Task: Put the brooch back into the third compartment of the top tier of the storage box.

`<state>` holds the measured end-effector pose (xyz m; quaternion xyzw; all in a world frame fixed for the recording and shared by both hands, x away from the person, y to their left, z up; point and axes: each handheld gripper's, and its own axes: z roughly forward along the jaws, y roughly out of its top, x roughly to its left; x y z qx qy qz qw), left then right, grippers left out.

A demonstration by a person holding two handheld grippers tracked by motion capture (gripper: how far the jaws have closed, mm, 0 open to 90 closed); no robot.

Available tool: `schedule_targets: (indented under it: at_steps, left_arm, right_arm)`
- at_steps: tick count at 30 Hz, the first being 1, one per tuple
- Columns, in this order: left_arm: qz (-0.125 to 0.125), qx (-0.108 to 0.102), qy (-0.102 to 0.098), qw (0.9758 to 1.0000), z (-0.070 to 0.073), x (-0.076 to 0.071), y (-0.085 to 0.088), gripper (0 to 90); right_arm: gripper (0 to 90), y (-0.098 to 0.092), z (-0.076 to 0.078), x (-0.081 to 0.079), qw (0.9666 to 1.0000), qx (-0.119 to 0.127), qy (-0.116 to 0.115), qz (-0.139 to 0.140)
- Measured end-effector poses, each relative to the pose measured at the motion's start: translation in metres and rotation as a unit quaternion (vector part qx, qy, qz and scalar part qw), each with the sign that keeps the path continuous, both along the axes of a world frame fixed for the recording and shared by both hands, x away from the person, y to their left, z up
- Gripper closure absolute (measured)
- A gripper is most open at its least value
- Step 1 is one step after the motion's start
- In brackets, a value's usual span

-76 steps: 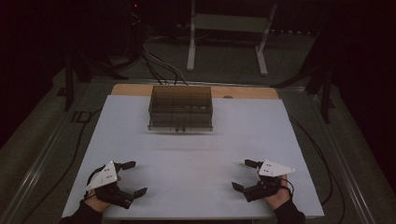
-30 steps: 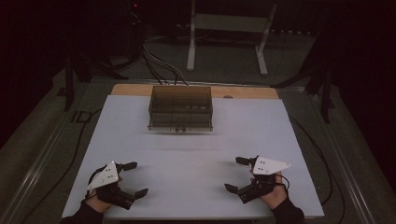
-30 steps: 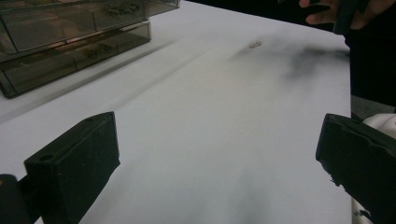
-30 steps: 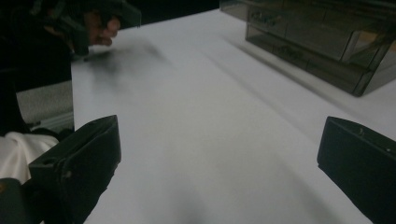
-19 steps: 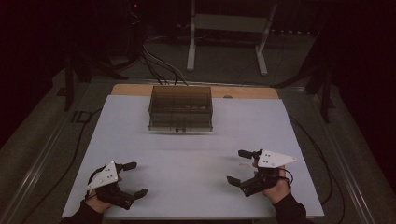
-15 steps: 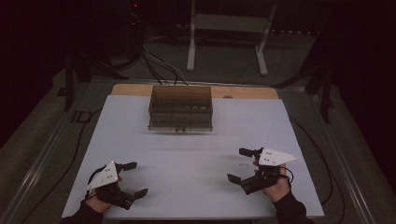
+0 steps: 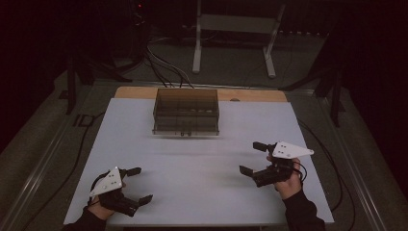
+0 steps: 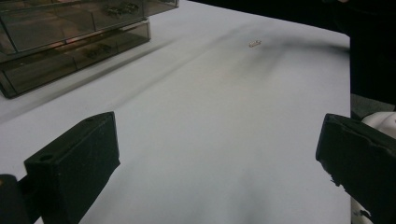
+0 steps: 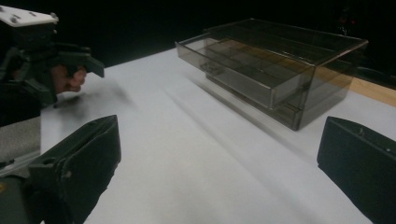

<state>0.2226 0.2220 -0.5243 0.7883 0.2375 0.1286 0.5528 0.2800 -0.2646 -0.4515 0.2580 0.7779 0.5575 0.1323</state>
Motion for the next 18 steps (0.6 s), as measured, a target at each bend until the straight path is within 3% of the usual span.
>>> schedule_targets:
  at_steps: [6,12,14,18]
  left_arm:
    - [-0.001,-0.002,-0.001,1.0000,0.000,0.000,0.000,0.5]
    - [0.000,-0.003,0.002,1.0000,0.000,0.000,0.000,0.5]
    - [0.000,-0.002,0.002,1.0000,0.000,0.000,0.000,0.5]
    - [0.002,-0.004,-0.001,1.0000,0.001,0.000,0.001,0.5]
  right_arm:
    - [0.0,-0.003,-0.002,0.009,0.9999,-0.003,0.016,-0.004]
    - [0.0,-0.006,-0.008,0.018,0.9992,-0.025,0.025,-0.017]
    - [0.0,-0.007,-0.013,0.023,0.9985,-0.034,0.039,-0.022]
    - [0.0,-0.008,-0.018,0.028,0.9980,-0.033,0.047,-0.025]
